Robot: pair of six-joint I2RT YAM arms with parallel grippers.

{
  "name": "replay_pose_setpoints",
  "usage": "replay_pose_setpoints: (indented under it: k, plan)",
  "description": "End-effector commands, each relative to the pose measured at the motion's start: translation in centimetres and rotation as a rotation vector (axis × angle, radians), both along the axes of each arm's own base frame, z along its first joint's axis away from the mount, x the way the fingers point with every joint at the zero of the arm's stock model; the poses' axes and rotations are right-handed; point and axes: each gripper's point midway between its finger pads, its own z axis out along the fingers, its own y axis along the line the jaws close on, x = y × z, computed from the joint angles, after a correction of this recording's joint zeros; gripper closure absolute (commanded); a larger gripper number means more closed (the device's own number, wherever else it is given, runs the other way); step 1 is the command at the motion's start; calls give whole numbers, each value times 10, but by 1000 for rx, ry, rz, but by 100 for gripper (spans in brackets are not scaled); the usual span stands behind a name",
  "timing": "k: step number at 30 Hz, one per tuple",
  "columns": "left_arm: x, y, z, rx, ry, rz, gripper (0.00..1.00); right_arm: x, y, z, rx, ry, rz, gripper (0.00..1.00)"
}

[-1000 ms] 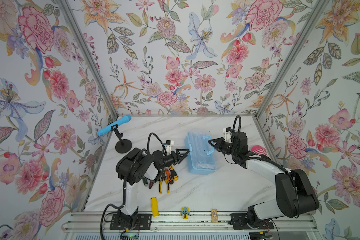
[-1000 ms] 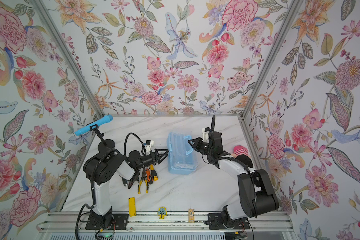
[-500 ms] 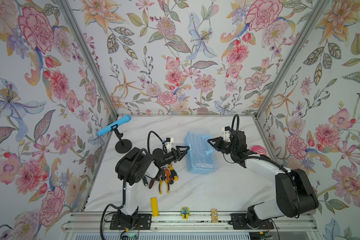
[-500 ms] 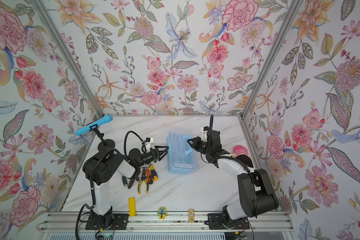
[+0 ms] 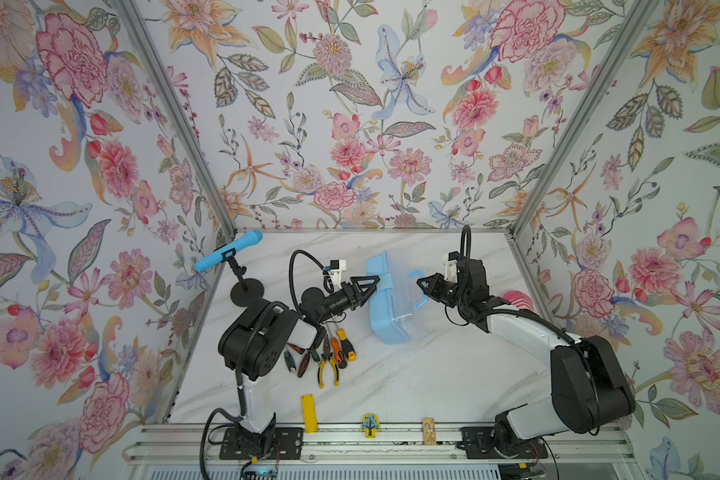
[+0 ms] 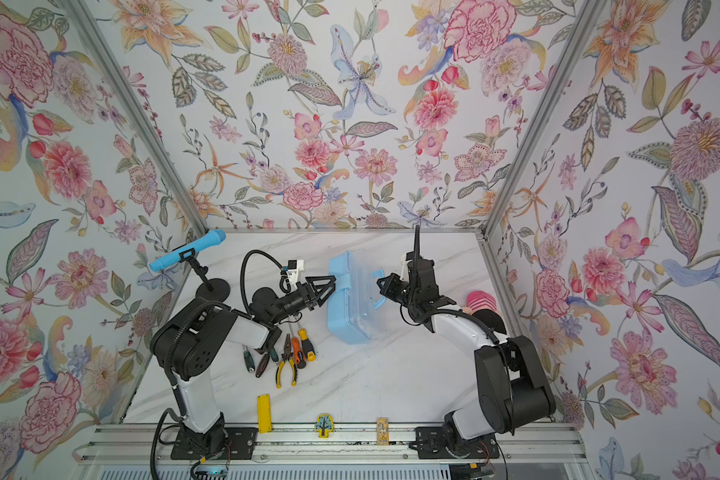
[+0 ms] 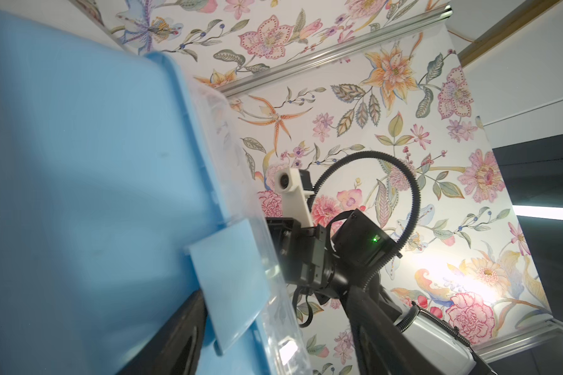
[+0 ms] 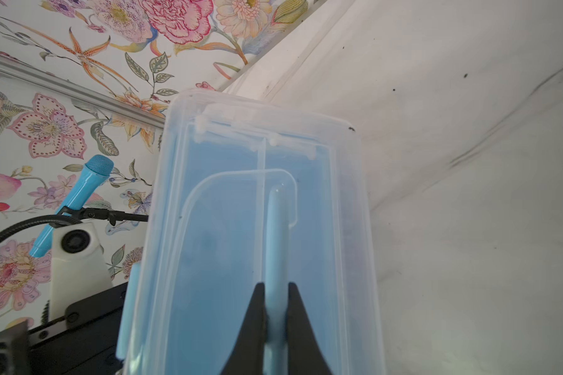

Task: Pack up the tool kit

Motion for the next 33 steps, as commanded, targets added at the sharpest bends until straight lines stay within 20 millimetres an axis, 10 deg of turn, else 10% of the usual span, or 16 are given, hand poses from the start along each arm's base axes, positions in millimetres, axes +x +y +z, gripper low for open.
replay_pose_setpoints:
  k: [1,20,33]
  plan:
    - [-36,-1,81,-159,-306,-76,29,-6,18,4,13,-17,63,100]
    - [-14,33,25,-20,-203,39,27,0,-13,54,-175,-118,-18,100]
    - [8,24,-3,263,-208,92,25,9,16,31,-202,-77,15,100]
